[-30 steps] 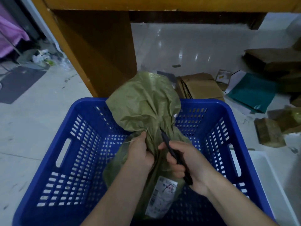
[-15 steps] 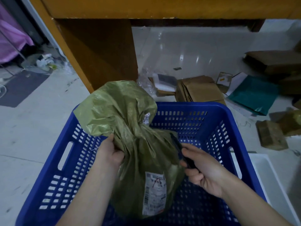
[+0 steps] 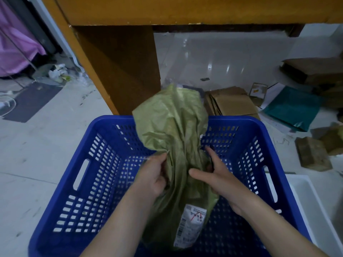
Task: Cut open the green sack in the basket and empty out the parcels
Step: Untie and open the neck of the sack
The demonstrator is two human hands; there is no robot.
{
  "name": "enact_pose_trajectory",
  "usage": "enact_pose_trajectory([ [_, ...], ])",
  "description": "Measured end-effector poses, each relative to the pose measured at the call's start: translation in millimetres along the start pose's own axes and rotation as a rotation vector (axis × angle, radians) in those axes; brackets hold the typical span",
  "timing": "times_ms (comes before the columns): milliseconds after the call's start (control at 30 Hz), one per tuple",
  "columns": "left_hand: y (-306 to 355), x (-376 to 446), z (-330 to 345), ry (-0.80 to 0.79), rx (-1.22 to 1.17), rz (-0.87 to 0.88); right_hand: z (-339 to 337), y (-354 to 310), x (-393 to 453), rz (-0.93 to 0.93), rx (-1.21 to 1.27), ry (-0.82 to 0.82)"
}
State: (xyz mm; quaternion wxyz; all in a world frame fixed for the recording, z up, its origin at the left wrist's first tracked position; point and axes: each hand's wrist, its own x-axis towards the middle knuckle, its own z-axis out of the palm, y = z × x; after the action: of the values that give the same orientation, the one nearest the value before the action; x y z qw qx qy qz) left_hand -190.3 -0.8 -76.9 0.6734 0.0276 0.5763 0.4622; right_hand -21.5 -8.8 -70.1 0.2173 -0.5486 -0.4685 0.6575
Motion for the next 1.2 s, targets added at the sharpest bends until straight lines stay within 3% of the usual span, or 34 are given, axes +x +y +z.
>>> enact_pose_trajectory([
  [200,-20,-12,14,-0.097,0.382,0.17,14,-2,10,-0.063,0.15,0.148],
  [333,-21,-10,16,-0.102,0.423,0.213,12,0,13,-0.014,0.249,0.269],
  [500,-10,1,-1,0.321,0.51,0.503,13,-4,10,0.083,0.321,0.225],
  [667,15,6,-30,0.497,0.217,0.504,15,-6,10,0.087,0.316,0.223],
  [733,23,2,-36,0.398,0.369,0.395,15,-7,10,0.096,0.297,0.224],
  [800,24,-6,-34,0.273,0.67,0.27,16,-7,10,0.104,0.282,0.215],
  [867,22,-11,-28,0.188,0.923,0.251,19,-10,10,0.109,0.279,0.206],
  [1067,10,-27,-7,-0.298,1.018,0.231,25,-15,9,0.077,0.229,0.199],
  [1200,1,-21,-3,-0.438,1.153,0.246,26,-16,6,0.033,0.103,0.192],
])
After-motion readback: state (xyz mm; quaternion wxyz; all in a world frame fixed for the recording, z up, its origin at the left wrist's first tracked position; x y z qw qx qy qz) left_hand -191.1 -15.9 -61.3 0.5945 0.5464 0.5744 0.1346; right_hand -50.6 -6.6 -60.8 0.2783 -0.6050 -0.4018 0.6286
